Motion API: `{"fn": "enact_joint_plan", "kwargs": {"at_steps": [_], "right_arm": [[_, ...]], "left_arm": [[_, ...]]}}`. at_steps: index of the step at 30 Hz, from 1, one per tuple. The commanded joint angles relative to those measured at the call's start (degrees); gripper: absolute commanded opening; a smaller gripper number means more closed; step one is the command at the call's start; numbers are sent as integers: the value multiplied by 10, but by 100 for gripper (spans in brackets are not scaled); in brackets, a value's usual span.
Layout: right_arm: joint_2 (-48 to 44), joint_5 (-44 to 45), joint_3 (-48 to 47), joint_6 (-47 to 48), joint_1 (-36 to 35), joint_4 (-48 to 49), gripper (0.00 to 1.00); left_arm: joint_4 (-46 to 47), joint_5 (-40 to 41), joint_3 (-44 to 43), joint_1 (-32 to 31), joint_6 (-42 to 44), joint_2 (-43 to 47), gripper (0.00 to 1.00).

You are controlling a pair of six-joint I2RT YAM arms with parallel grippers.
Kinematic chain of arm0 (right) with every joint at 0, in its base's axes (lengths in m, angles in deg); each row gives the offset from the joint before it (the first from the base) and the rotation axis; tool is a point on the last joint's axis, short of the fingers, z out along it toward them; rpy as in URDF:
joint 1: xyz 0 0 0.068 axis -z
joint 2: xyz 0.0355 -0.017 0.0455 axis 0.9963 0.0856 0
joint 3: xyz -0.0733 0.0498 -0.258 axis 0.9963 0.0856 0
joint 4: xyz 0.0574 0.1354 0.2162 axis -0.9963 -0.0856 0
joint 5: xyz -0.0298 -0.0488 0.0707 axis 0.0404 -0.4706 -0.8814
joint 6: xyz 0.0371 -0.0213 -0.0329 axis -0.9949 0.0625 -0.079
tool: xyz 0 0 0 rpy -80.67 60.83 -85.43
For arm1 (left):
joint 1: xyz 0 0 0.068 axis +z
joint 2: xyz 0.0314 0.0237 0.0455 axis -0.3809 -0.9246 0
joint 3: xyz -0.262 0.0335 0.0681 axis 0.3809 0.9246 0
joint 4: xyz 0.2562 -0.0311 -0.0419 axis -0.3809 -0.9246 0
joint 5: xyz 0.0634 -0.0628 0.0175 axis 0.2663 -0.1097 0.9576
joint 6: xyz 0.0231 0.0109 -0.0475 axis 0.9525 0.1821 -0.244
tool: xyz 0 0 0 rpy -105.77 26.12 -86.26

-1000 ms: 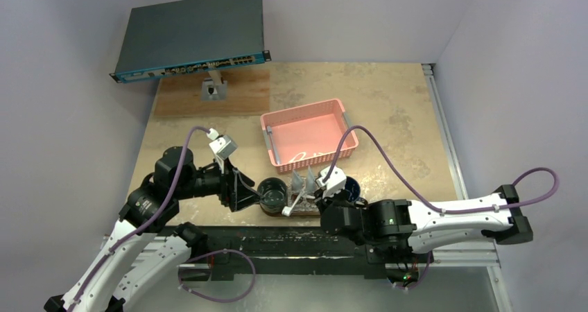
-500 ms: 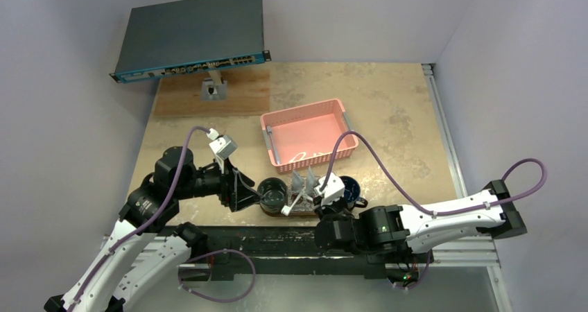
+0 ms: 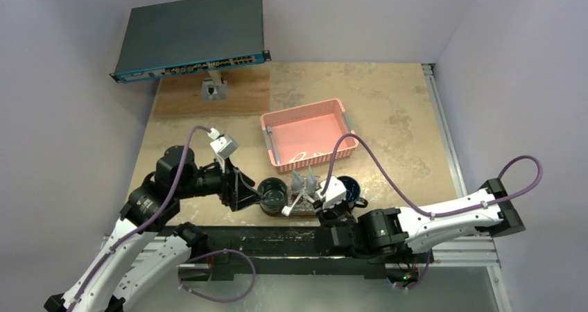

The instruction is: Prepare toiletry sets of a toothbrush and toothpaste on the tray

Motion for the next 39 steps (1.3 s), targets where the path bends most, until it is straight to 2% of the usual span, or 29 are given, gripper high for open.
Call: {"fn": "enact_joint_plan", "kwargs": {"at_steps": [1,5,13,20,24,30,35,39], "right_arm": [[-12,34,-26,-23,-4,-10,35],[-19,44,-37,-14,-4,-14,37],[-32,83,-75,21,-4,-36,48],[-86,102,-74,176,18,84,58],[-105,5,-73,287,110,171,57],[-82,-81,-93,378,222,236,61],[-61,-169,-120,417,344,260,61],[-45,-263,-134,423,468,282,63]], "left_arm": [[5,-1,-8,2,12,-4,69],[4,2,-8,2,11,-6,69],[-2,31,-10,2,13,-3,69],[-4,47,-22,2,11,-13,69],[-10,65,-38,2,17,-18,69],[-37,124,-83,2,33,-37,72],[-65,202,-130,2,45,-68,76],[-64,268,-159,3,39,-98,77]]}}
